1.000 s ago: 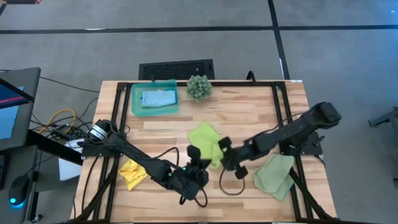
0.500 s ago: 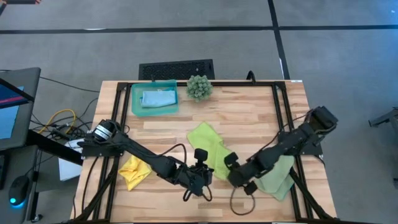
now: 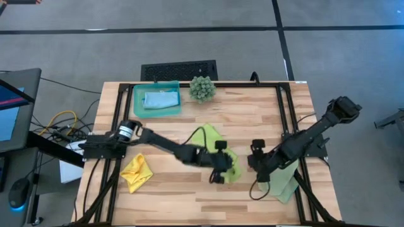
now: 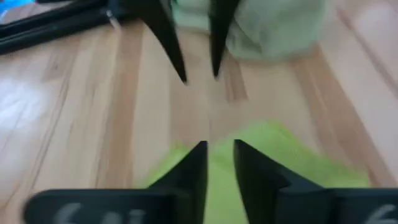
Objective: Fold microfiber towels
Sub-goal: Fold the light green microfiber cloth
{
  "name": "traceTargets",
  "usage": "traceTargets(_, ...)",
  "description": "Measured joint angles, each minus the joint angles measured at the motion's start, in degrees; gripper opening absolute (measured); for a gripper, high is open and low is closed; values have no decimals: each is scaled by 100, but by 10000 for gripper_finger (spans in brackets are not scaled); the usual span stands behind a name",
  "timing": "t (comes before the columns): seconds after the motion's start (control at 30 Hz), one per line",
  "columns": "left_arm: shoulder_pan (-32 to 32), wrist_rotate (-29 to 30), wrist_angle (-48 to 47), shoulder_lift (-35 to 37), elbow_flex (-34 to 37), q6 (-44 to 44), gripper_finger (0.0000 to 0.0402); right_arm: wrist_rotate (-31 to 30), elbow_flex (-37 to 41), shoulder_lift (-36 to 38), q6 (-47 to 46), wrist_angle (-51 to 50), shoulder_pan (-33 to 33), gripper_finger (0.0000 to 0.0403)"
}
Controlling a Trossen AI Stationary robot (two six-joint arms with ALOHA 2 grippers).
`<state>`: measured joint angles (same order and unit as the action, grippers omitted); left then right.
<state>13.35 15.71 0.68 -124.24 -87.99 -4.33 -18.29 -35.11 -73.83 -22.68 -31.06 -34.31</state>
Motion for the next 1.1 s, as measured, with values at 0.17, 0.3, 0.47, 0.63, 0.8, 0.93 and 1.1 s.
traceTargets(0.17,-607,-1044,-180,-350,-513,43,144,-6,265,537,-261,37,-248,127)
traceTargets(0.3,-970,-1753,-481,-699,-965,-135,171,-159,342,758,-288,101,-455,120)
traceTargets(0.47,-1223,-2803,-1293,-1249,-1615,-530,174,-253,395,877,-288,203,-689,119)
traceTargets(0.63,-1274,-3003,-1758,-1568,-2081,-659,154,-286,381,790,-288,396,-885,118)
traceTargets(0.8,-1275,-3030,-1828,-1566,-2038,-753,104,-290,384,788,-286,412,-970,118)
traceTargets(0.93,-1252,-3048,-1758,-1556,-2089,-984,43,-290,384,786,-284,424,-984,118)
traceTargets(1.1,-1096,-2962,-1913,-1518,-2129,-1312,7,-288,384,786,-284,431,-985,118)
